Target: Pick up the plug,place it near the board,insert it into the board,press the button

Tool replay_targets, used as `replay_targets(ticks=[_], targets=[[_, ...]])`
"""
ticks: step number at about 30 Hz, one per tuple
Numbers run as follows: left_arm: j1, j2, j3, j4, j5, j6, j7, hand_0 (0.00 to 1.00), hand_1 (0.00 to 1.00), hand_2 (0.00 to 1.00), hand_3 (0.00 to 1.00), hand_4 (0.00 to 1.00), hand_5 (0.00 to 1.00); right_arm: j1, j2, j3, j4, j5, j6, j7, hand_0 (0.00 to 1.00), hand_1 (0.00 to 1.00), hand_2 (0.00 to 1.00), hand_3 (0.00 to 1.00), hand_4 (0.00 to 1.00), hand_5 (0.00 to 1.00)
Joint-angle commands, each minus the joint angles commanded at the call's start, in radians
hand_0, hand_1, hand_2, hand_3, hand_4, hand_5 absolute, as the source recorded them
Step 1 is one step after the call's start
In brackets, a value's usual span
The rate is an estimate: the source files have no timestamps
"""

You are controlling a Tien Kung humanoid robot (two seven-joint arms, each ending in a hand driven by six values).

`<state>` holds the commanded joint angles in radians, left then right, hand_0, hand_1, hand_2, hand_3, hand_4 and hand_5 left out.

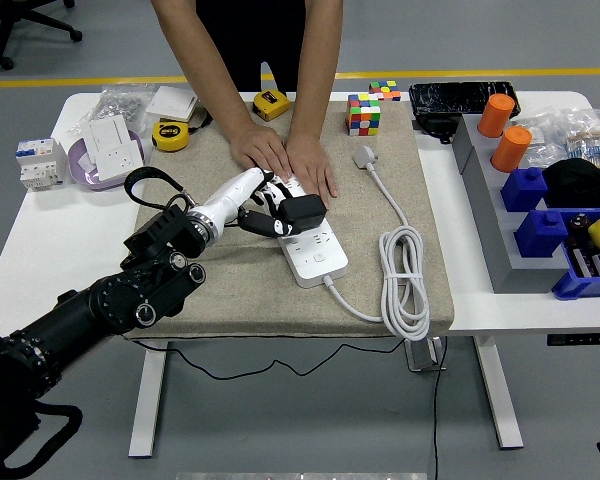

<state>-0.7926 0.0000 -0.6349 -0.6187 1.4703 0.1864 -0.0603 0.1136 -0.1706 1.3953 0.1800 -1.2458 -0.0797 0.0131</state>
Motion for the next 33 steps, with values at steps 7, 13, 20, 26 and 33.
replay_targets(ticks=[7, 13, 20, 26, 33], targets=[[-0.001, 0.0, 0.003, 0.0, 0.048, 0.002, 0.013, 0.636, 0.797, 0.758, 0.65, 0.998, 0.236, 0.0, 0.0, -0.001, 0.0, 0.001, 0.0, 0.001, 0.747, 0.741, 0.722, 0.775, 0.998, 0.976], [0.001, 0.0, -0.002, 0.001, 0.135, 0.005, 0.034, 0.645, 0.802, 0.764, 0.661, 0.998, 0.255, -0.005, 0.0, 0.003, 0.0, -0.002, -0.001, 0.001, 0.747, 0.741, 0.721, 0.774, 0.998, 0.976], [0.003, 0.0, -0.013, -0.015, 0.333, 0.016, 0.069, 0.639, 0.799, 0.753, 0.656, 0.998, 0.266, -0.006, 0.001, -0.002, 0.0, 0.007, -0.001, 0.005, 0.745, 0.74, 0.721, 0.774, 0.998, 0.976], [0.002, 0.0, -0.022, -0.05, 0.479, 0.019, 0.095, 0.638, 0.796, 0.751, 0.655, 0.998, 0.278, -0.009, 0.001, 0.0, 0.0, 0.008, -0.002, 0.006, 0.747, 0.739, 0.719, 0.774, 0.998, 0.976], [0.002, 0.0, 0.002, -0.067, 0.362, 0.029, 0.073, 0.622, 0.784, 0.74, 0.652, 0.998, 0.287, -0.006, -0.001, -0.003, 0.0, 0.006, -0.002, 0.005, 0.748, 0.739, 0.72, 0.774, 0.998, 0.976]])
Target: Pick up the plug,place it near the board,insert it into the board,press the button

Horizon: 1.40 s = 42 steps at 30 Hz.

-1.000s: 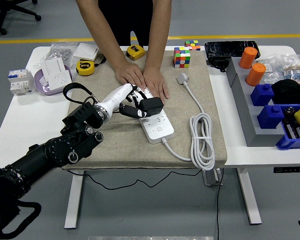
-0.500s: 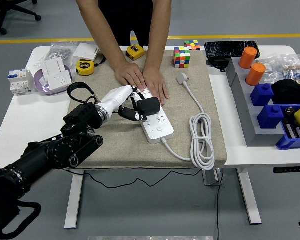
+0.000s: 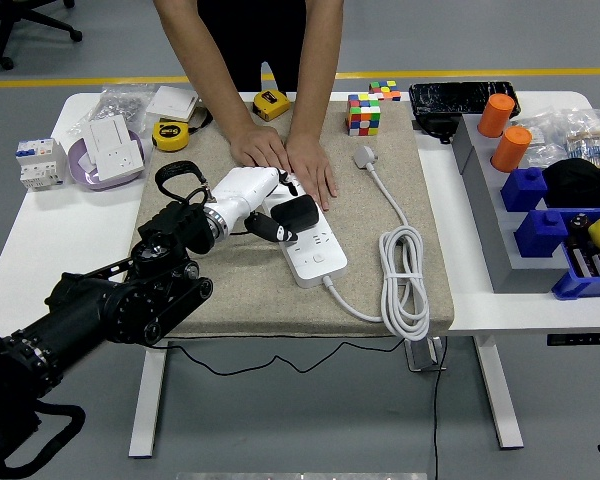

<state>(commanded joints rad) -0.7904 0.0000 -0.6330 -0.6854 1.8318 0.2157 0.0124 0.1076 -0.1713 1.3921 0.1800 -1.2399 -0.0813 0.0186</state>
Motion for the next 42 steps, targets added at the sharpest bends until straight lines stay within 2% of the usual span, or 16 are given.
replay_targets(ticks=[3, 6, 12, 15, 16, 21, 28, 29, 34, 35, 40, 42], targets=[[-0.005, 0.0, 0.005, 0.0, -0.087, -0.001, -0.013, 0.622, 0.784, 0.74, 0.652, 0.998, 0.287, 0.003, -0.002, -0.001, 0.0, -0.002, 0.0, -0.001, 0.748, 0.739, 0.72, 0.774, 0.998, 0.976], [-0.013, 0.0, -0.01, 0.02, -0.134, 0.003, -0.024, 0.602, 0.756, 0.731, 0.654, 0.998, 0.29, 0.006, -0.002, -0.001, 0.0, -0.006, 0.0, -0.002, 0.747, 0.739, 0.72, 0.774, 0.998, 0.976], [-0.033, 0.0, -0.025, 0.096, -0.17, -0.002, -0.035, 0.588, 0.742, 0.73, 0.668, 0.998, 0.299, 0.012, -0.002, -0.002, 0.0, -0.008, 0.0, -0.003, 0.747, 0.739, 0.719, 0.774, 0.998, 0.978], [-0.034, 0.0, -0.022, 0.11, -0.175, -0.003, -0.038, 0.588, 0.742, 0.73, 0.668, 0.998, 0.299, 0.013, -0.002, 0.001, 0.0, -0.013, 0.0, -0.005, 0.747, 0.739, 0.719, 0.774, 0.998, 0.978], [-0.032, 0.0, -0.016, 0.111, -0.177, -0.007, -0.037, 0.518, 0.67, 0.683, 0.662, 0.998, 0.3, 0.013, -0.002, 0.0, 0.0, -0.013, 0.0, -0.005, 0.746, 0.739, 0.719, 0.774, 0.998, 0.977], [-0.022, 0.0, 0.021, 0.108, -0.201, -0.017, -0.038, 0.518, 0.67, 0.683, 0.662, 0.998, 0.3, 0.016, -0.001, -0.008, 0.0, -0.007, 0.0, -0.004, 0.746, 0.739, 0.719, 0.774, 0.998, 0.977], [-0.021, 0.0, 0.064, 0.108, -0.213, -0.004, -0.037, 0.498, 0.654, 0.678, 0.657, 0.998, 0.293, 0.015, -0.002, -0.004, 0.0, -0.012, -0.001, -0.005, 0.746, 0.741, 0.719, 0.773, 0.998, 0.977], [-0.021, 0.0, 0.066, 0.109, -0.214, -0.002, -0.037, 0.438, 0.581, 0.591, 0.58, 0.998, 0.263, 0.015, -0.002, -0.003, 0.0, -0.013, -0.001, -0.006, 0.746, 0.739, 0.719, 0.774, 0.998, 0.976], [-0.023, 0.0, 0.081, 0.109, -0.211, 0.01, -0.038, 0.438, 0.581, 0.591, 0.58, 0.998, 0.263, 0.017, -0.003, -0.003, 0.0, -0.013, -0.001, -0.005, 0.746, 0.739, 0.719, 0.774, 0.998, 0.976], [-0.024, 0.0, 0.084, 0.109, -0.211, 0.012, -0.038, 0.394, 0.509, 0.563, 0.553, 0.998, 0.242, 0.017, -0.003, -0.004, 0.0, -0.012, -0.001, -0.005, 0.746, 0.739, 0.719, 0.773, 0.998, 0.976], [-0.025, 0.0, 0.096, 0.109, -0.216, 0.018, -0.039, 0.394, 0.509, 0.563, 0.553, 0.998, 0.242, 0.02, -0.002, -0.007, 0.0, -0.01, -0.001, -0.005, 0.746, 0.739, 0.719, 0.773, 0.998, 0.976], [-0.027, 0.0, 0.099, 0.11, -0.219, 0.022, -0.04, 0.381, 0.48, 0.555, 0.548, 0.998, 0.241, 0.02, -0.002, -0.006, 0.0, -0.011, -0.001, -0.006, 0.746, 0.739, 0.719, 0.773, 0.998, 0.976]])
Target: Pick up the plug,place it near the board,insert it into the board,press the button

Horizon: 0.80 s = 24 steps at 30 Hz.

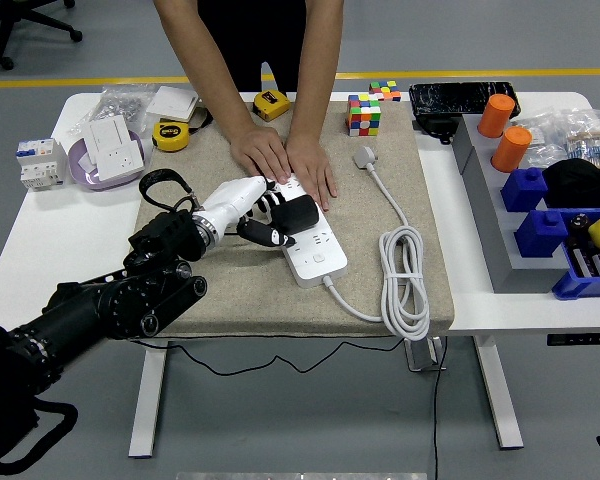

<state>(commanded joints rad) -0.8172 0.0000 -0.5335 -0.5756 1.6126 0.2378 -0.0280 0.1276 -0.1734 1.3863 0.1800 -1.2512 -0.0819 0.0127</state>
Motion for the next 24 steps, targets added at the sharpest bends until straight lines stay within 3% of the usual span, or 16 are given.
replay_targets(ticks=[4, 5, 16, 17, 22, 23, 24], targets=[[-0.003, 0.0, 0.004, -0.001, -0.009, 0.013, -0.007, 0.381, 0.48, 0.555, 0.548, 0.998, 0.241, 0.001, 0.001, -0.001, 0.0, -0.001, 0.001, -0.001, 0.746, 0.739, 0.719, 0.773, 0.998, 0.976], [-0.002, 0.0, 0.005, -0.001, -0.011, 0.017, -0.009, 0.359, 0.417, 0.53, 0.533, 0.944, 0.217, 0.001, 0.001, -0.001, 0.0, -0.001, 0.001, -0.001, 0.746, 0.74, 0.719, 0.773, 0.998, 0.974], [-0.004, 0.0, 0.013, 0.001, -0.017, 0.024, -0.015, 0.347, 0.403, 0.524, 0.526, 0.921, 0.203, 0.002, 0.0, -0.001, 0.0, -0.004, 0.0, -0.002, 0.745, 0.74, 0.719, 0.774, 0.998, 0.974], [-0.004, 0.0, 0.014, 0.001, -0.017, 0.025, -0.015, 0.314, 0.377, 0.506, 0.526, 0.765, 0.139, 0.002, 0.001, -0.001, 0.0, -0.004, 0.0, -0.002, 0.746, 0.74, 0.72, 0.774, 0.998, 0.974], [0.002, 0.0, 0.022, -0.005, -0.019, 0.019, -0.016, 0.314, 0.377, 0.506, 0.526, 0.765, 0.139, -0.001, 0.001, -0.002, 0.0, -0.005, 0.0, -0.002, 0.746, 0.74, 0.72, 0.774, 0.998, 0.974], [0.004, 0.0, 0.026, -0.006, -0.022, 0.016, -0.016, 0.286, 0.306, 0.435, 0.498, 0.745, 0.122, -0.002, 0.001, -0.003, 0.0, -0.004, 0.0, -0.002, 0.746, 0.74, 0.72, 0.773, 0.998, 0.974], [0.006, 0.0, 0.029, -0.007, -0.023, 0.011, -0.015, 0.286, 0.306, 0.435, 0.498, 0.745, 0.122, -0.004, 0.0, -0.003, 0.0, -0.004, 0.0, -0.002, 0.746, 0.74, 0.72, 0.773, 0.998, 0.974]])
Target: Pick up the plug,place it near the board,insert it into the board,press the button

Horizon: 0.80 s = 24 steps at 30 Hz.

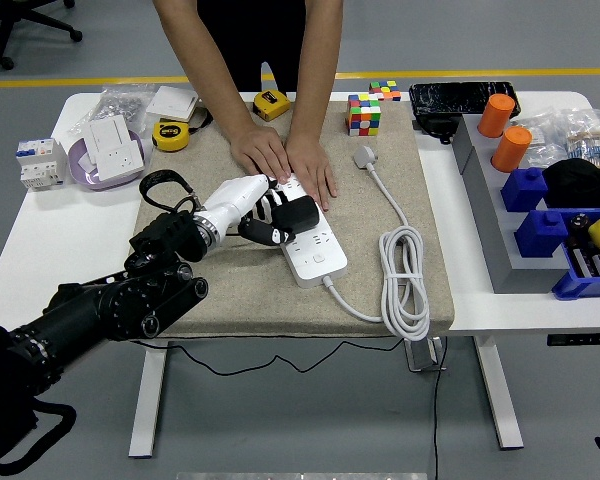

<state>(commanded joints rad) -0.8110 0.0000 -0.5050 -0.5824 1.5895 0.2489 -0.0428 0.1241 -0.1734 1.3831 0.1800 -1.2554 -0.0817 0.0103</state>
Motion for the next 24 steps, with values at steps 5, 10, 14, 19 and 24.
replay_targets(ticks=[5, 10, 14, 19, 24], targets=[[0.008, 0.0, 0.01, -0.008, -0.023, -0.004, -0.006, 0.269, 0.264, 0.378, 0.444, 0.72, 0.145, -0.007, 0.002, 0.003, 0.0, -0.006, 0.0, -0.002, 0.745, 0.74, 0.72, 0.774, 0.998, 0.974], [0.015, 0.0, 0.014, -0.007, -0.039, 0.0, -0.011, 0.269, 0.264, 0.378, 0.444, 0.72, 0.145, -0.009, 0.003, -0.003, 0.0, -0.002, 0.001, 0.0, 0.745, 0.74, 0.72, 0.774, 0.998, 0.974], [0.019, 0.0, 0.013, -0.007, -0.06, 0.007, -0.019, 0.263, 0.252, 0.328, 0.376, 0.702, 0.202, -0.008, 0.003, -0.01, 0.0, 0.002, 0.002, 0.001, 0.746, 0.741, 0.72, 0.773, 0.998, 0.974], [0.019, 0.0, 0.004, -0.008, -0.079, 0.022, -0.027, 0.234, 0.123, 0.188, 0.258, 0.66, 0.306, -0.006, 0.006, -0.013, 0.0, 0.003, 0.003, 0.001, 0.746, 0.741, 0.72, 0.773, 0.998, 0.974], [0.022, 0.0, -0.005, -0.01, -0.067, 0.032, -0.026, 0.225, 0.064, 0.126, 0.197, 0.652, 0.302, -0.006, 0.006, -0.011, 0.0, 0.002, 0.003, 0.001, 0.745, 0.741, 0.72, 0.773, 0.998, 0.974]])
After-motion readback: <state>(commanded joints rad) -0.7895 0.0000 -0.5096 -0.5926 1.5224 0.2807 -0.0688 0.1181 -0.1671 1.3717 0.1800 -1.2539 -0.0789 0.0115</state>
